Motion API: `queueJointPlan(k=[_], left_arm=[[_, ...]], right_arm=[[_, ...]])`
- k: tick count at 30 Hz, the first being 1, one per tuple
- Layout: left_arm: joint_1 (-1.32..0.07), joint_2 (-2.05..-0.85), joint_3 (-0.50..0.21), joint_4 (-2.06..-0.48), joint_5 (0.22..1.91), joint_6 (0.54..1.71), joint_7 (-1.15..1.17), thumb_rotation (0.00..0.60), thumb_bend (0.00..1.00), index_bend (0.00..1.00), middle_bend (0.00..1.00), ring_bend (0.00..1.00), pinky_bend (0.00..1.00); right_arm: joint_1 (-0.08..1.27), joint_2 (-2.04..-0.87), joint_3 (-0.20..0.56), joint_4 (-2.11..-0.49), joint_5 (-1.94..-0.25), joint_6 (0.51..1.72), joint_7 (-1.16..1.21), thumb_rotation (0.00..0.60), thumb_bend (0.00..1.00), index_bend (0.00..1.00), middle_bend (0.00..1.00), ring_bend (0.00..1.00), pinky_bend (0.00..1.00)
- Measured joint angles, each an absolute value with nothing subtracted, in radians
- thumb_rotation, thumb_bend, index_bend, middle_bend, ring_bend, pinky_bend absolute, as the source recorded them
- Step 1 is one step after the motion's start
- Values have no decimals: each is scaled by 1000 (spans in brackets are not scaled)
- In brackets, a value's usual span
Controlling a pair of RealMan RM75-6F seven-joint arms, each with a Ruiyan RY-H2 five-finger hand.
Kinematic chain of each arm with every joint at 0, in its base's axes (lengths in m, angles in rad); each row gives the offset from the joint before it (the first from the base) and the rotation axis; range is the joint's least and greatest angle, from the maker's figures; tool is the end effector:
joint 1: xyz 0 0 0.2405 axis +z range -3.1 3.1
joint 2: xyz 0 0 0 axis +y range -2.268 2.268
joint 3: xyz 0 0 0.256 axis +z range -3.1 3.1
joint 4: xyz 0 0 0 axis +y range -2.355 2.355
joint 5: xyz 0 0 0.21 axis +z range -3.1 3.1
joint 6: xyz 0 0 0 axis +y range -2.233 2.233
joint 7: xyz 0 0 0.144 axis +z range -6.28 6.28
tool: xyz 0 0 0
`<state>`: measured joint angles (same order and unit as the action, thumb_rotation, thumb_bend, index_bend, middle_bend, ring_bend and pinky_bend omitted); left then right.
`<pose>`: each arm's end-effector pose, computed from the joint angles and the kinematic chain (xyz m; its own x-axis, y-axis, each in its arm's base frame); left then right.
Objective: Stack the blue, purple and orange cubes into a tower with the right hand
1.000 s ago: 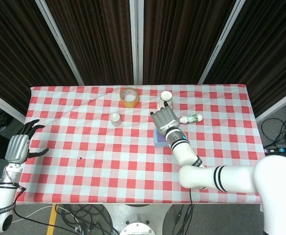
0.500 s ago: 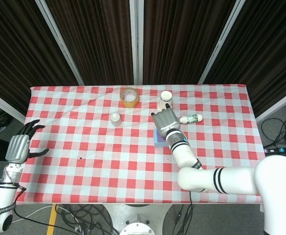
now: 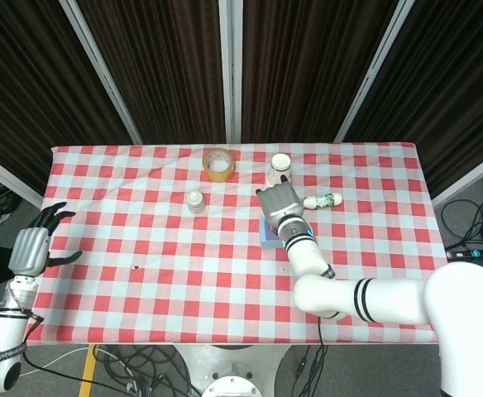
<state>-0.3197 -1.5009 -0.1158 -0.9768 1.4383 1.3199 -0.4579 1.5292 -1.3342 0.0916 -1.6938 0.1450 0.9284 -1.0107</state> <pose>-0.3486 0.2836 0.0934 0.1745 -0.0074 0.9846 0.9821 -0.0709 -0.1746 -0.0049 -0.3960 0.0188 0.7393 -0.4008 0.5412 -0.6677 -0.3318 0.6664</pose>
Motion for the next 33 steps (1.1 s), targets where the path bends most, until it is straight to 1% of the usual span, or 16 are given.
queueJointPlan(k=[11, 16, 22, 24, 26, 29, 33], left_arm=[[-320, -1503, -116, -972, 1438, 1320, -458, 600, 111, 307, 240, 163, 289], [-320, -1503, -116, -971, 1438, 1319, -459, 600, 110, 307, 240, 163, 289], [-320, -1503, -116, -970, 1438, 1319, -459, 600, 111, 307, 240, 163, 288], [-320, -1503, -115, -971, 1439, 1319, -459, 600, 111, 307, 240, 163, 288], [-320, -1503, -115, -970, 1439, 1319, -459, 600, 111, 307, 240, 163, 289], [-320, -1504, -115, -970, 1440, 1320, -458, 600, 111, 307, 240, 163, 289], [-320, -1503, -115, -971, 1440, 1322, -457, 600, 111, 307, 240, 163, 289]], right_arm=[[1521, -1345, 93, -1683, 152, 917, -1017, 600, 165, 216, 562, 272, 95], [1520, -1346, 96, -1678, 152, 908, -1018, 600, 159, 221, 543, 271, 95], [1520, -1337, 94, -1680, 164, 889, -1025, 600, 111, 188, 433, 240, 87], [1520, -1332, 94, -1682, 164, 882, -1023, 600, 99, 164, 378, 201, 76], [1520, -1328, 96, -1684, 160, 880, -1020, 600, 96, 149, 345, 172, 69], [1517, -1313, 101, -1694, 153, 876, -1009, 600, 82, 135, 322, 149, 55], [1509, -1261, 117, -1745, 138, 876, -983, 600, 64, 109, 296, 115, 26]])
